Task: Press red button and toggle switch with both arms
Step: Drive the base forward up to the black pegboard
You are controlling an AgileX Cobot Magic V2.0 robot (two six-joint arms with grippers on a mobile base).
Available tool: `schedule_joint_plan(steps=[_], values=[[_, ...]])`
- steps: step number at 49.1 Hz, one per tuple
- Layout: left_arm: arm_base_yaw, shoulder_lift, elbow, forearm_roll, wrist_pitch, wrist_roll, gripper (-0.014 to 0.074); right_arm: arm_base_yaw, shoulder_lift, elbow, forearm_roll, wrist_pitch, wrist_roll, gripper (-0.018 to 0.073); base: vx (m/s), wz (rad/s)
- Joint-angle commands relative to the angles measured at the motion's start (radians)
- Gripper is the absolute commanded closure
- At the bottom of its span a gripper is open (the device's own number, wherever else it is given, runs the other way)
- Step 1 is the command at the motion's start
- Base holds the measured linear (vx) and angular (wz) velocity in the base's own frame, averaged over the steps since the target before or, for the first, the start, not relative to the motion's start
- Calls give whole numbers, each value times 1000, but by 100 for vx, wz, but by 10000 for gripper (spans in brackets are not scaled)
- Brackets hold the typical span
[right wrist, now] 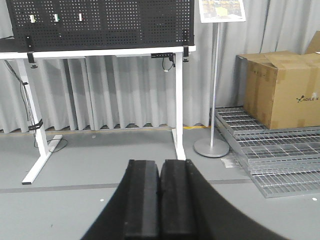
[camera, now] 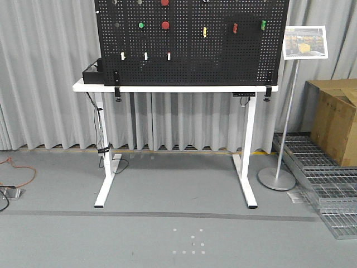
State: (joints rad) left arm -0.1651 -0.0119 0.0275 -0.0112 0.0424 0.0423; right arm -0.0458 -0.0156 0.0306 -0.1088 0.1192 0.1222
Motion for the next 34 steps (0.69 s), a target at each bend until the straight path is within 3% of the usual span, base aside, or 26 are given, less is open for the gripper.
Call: schedule_joint_plan(steps=[1, 34], values=[[2, -16, 34, -3, -83, -1, 595, -7, -11, 12, -4, -82, -2, 562, 0, 0], [2, -16, 34, -3, -83, -1, 595, -7, -11, 12, -4, -82, -2, 562, 0, 0]])
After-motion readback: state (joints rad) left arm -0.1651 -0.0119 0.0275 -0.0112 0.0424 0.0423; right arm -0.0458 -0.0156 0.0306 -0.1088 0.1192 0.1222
